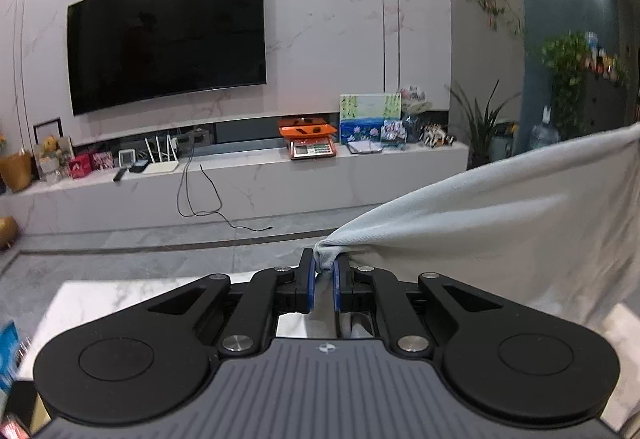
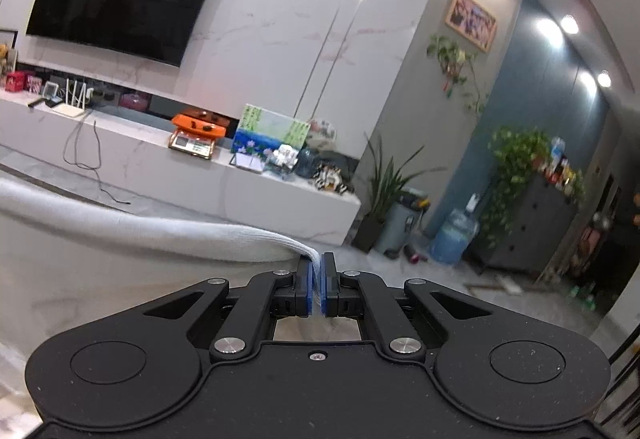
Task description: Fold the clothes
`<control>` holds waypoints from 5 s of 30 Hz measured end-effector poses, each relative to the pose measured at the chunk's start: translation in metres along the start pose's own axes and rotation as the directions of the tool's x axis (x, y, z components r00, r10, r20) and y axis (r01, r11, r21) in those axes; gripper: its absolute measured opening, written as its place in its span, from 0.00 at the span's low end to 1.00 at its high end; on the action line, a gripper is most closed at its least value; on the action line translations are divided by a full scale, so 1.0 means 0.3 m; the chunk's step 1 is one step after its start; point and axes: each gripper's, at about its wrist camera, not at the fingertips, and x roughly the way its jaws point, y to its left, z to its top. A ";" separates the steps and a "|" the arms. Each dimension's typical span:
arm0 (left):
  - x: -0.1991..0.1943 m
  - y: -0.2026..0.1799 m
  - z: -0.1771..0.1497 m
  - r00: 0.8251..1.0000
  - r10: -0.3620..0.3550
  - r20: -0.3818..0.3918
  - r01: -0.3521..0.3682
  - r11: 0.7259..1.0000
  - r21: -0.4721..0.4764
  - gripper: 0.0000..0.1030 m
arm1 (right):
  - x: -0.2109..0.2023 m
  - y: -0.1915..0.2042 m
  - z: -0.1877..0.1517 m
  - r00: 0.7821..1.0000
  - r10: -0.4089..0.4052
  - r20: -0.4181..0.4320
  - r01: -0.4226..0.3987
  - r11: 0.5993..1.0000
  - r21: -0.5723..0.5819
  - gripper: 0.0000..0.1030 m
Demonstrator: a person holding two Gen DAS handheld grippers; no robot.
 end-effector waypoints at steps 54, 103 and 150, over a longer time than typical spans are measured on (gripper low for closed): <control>0.382 0.222 -0.502 0.905 -0.051 -0.422 -0.083 0.953 -0.293 0.52 | 0.588 0.368 -0.675 0.926 0.186 -0.328 -0.099 0.959 0.265 0.29; 0.604 0.750 -0.340 0.573 0.546 -0.611 -0.587 0.794 0.159 0.05 | 0.723 0.293 -0.691 0.917 0.191 -0.350 -0.108 0.964 0.244 0.45; 0.728 0.862 -0.200 0.659 0.147 -0.738 -0.330 0.938 -0.108 0.43 | 1.184 0.175 -0.353 0.590 0.421 -0.689 -0.211 0.904 0.372 0.47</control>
